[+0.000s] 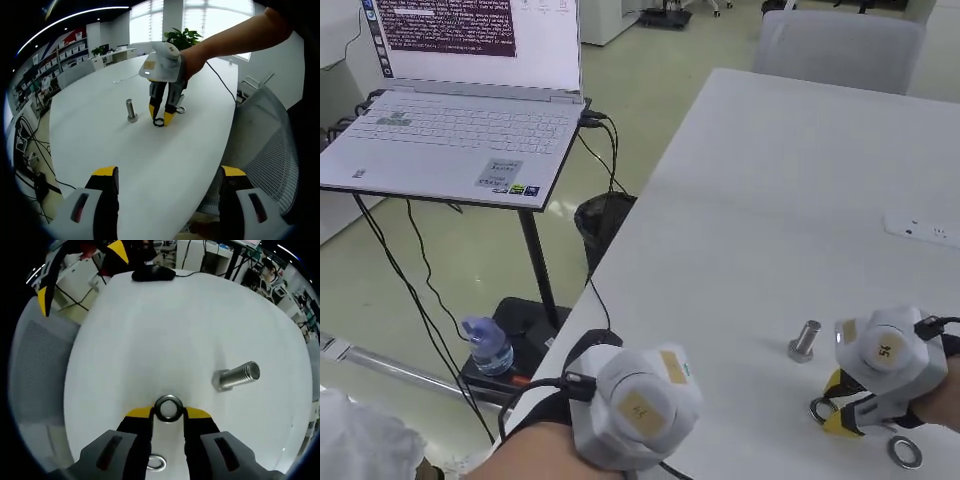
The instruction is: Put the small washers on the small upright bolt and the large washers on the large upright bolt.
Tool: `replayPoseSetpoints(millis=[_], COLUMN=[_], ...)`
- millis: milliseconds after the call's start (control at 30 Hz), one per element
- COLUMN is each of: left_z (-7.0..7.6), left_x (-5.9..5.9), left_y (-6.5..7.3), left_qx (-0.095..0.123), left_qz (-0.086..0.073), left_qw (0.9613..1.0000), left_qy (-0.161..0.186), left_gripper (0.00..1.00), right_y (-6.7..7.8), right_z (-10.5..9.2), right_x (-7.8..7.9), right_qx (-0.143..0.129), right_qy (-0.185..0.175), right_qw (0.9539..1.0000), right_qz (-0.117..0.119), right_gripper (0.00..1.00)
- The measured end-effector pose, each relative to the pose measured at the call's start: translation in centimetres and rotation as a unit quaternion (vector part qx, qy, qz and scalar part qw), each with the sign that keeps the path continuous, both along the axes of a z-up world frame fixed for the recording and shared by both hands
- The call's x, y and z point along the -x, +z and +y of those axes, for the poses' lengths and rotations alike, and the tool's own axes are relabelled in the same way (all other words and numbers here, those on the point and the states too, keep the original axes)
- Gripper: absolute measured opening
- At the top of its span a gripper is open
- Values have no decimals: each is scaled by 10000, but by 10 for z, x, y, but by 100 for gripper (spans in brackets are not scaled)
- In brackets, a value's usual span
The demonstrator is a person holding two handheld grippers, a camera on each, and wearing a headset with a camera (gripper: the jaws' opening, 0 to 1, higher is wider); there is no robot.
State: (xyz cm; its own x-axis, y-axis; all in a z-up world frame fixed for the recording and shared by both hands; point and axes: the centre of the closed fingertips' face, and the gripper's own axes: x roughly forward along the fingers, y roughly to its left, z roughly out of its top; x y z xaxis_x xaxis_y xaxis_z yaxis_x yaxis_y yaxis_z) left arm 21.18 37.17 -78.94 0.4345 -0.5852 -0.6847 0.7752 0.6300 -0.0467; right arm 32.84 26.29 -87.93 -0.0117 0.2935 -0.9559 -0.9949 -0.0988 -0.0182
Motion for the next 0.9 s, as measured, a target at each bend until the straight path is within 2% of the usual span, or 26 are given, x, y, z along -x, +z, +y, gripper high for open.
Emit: replayPoseSetpoints(millis=[67,167,400,600,900], left_z=[0,-2,-4,-3,0], left_x=[0,0,-2,2,5], left_y=[0,1,6,5,5], left_qx=[4,-8,23,-1,-25], left_qz=[-1,-24,-83,-70,-84], left_qw=[10000,10000,10000,10000,9999], left_qy=[8,1,42,51,92], left_gripper=[82,82,81,81,80], right_y=[0,0,1,2,25], right_z=[1,0,-3,-4,-15], right_x=[0,0,-1,-2,-6], right_qx=[129,220,95,170,169], right_qy=[-131,-70,-248,-272,-561], right_qw=[9998,9997,9996,9995,9983], right_qz=[10,-20,48,9,62], right_gripper=[25,23,21,22,22])
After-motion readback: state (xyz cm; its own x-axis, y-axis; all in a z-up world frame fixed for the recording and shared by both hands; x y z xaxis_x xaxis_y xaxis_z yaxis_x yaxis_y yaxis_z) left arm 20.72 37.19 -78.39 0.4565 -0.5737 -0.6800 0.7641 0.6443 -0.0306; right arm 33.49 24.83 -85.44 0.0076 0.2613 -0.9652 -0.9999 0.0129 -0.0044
